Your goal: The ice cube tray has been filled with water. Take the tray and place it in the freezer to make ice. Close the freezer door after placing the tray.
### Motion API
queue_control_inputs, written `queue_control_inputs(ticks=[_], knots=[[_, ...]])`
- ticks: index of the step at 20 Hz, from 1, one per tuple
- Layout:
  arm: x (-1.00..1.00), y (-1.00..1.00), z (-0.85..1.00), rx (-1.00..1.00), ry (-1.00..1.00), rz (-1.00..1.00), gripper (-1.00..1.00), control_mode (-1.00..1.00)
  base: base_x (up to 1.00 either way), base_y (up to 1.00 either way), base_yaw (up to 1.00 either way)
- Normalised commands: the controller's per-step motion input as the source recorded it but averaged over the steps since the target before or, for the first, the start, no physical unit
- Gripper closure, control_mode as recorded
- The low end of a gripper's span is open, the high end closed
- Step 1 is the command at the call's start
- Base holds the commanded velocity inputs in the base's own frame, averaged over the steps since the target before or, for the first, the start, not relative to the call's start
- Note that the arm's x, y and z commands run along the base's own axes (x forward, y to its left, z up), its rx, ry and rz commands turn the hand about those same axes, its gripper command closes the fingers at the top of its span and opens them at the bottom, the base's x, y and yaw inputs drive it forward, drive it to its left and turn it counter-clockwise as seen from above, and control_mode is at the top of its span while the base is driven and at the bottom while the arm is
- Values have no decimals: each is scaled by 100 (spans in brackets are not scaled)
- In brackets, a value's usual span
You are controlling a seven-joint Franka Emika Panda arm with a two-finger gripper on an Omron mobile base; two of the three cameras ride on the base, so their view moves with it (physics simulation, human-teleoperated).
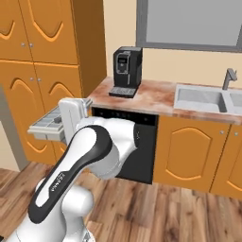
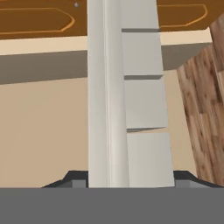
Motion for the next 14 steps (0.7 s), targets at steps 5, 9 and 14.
queue_control_inputs(ticks=[5,9,14], knots=[[0,0,0,0,0,0,100,100,-58,-3,-9],[0,0,0,0,0,0,100,100,-44,-19,-42],[0,0,0,0,0,0,100,100,-23,-14,-57]])
